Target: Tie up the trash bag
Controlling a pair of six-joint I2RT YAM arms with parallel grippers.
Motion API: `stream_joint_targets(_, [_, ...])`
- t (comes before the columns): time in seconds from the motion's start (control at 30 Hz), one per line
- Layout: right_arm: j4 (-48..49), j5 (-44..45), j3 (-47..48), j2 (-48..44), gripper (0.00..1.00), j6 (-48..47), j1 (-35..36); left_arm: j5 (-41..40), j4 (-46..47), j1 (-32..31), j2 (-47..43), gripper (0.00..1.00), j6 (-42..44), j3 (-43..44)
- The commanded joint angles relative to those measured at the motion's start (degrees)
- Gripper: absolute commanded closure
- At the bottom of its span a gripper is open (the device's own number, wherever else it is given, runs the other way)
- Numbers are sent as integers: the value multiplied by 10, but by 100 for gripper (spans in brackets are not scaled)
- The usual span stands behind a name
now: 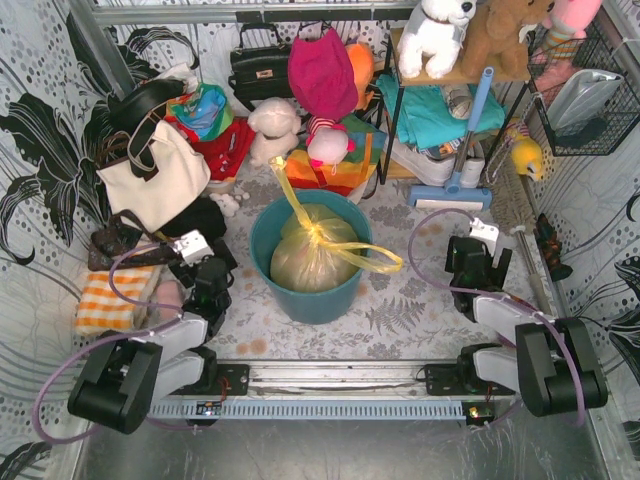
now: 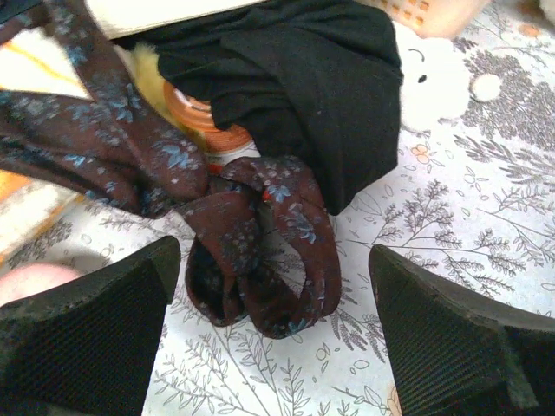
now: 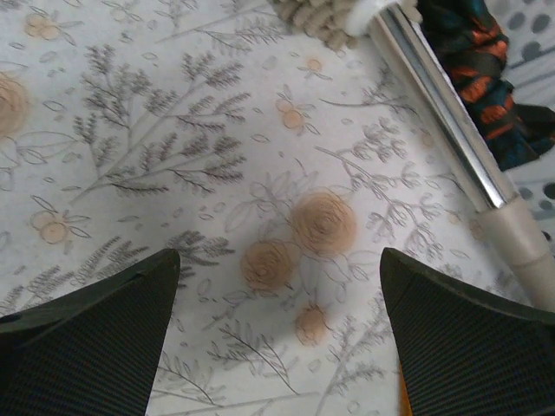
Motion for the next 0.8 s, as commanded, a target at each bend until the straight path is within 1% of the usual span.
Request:
stream_joint_targets(0.0, [212,-44,-24,37,3,-43,-6,40,251,3,64,2,86,-1])
stream_joint_targets(0.07, [269,-73,-32,52,3,-68,-7,56,293,2,99,2,110,6])
stream_joint_targets(0.17, [304,-117,-25,78,3,-79,-12,80,330,3,149,2,143,23])
stream_joint_targets(0.23, [351,-135,-30,95,3,-75,-14,98,371,9,180,2,142,20])
stream_joint_targets(0.3, [401,-151,-36,113,3,-76,-19,134,437,19,216,2,154,9])
stream_joint_targets(0.33, [399,-151,-30,121,3,-79,-20,139,419,22,206,2,148,12])
stream_joint_targets(0.37, [400,-154,-25,129,3,-82,-22,164,390,29,194,2,138,14])
stream_joint_targets(0.4, [406,-167,-24,132,3,-89,-23,199,398,37,195,2,140,8])
stream_joint_targets(0.43, [419,-190,-32,137,3,-95,-27,218,419,38,201,2,147,2])
stream_joint_targets(0.47, [455,-213,-44,149,3,-102,-32,222,426,40,202,2,144,-3])
stream_joint_targets(0.5, [492,-217,-54,166,3,-105,-34,241,432,47,203,2,141,-9])
stream_joint_targets(0.53, [543,-219,-63,184,3,-105,-36,262,455,54,213,2,143,-16])
stream_joint_targets(0.57, [572,-229,-72,198,3,-104,-41,281,482,59,235,2,149,-22])
stream_joint_targets(0.6, [569,-242,-75,198,3,-97,-50,284,514,61,255,2,157,-21])
stream_joint_targets(0.63, [566,-251,-74,203,3,-91,-55,286,490,62,246,2,148,-17])
stream_joint_targets(0.67, [583,-258,-73,220,3,-93,-58,294,445,66,232,2,141,-3])
stream_joint_targets(0.7, [611,-265,-72,236,3,-104,-60,293,441,70,237,2,141,2])
stream_joint_targets(0.73, [563,-273,-59,228,3,-103,-60,289,448,71,245,2,142,5])
stream_joint_targets(0.77, [529,-288,-48,221,3,-94,-66,282,427,72,240,2,134,9])
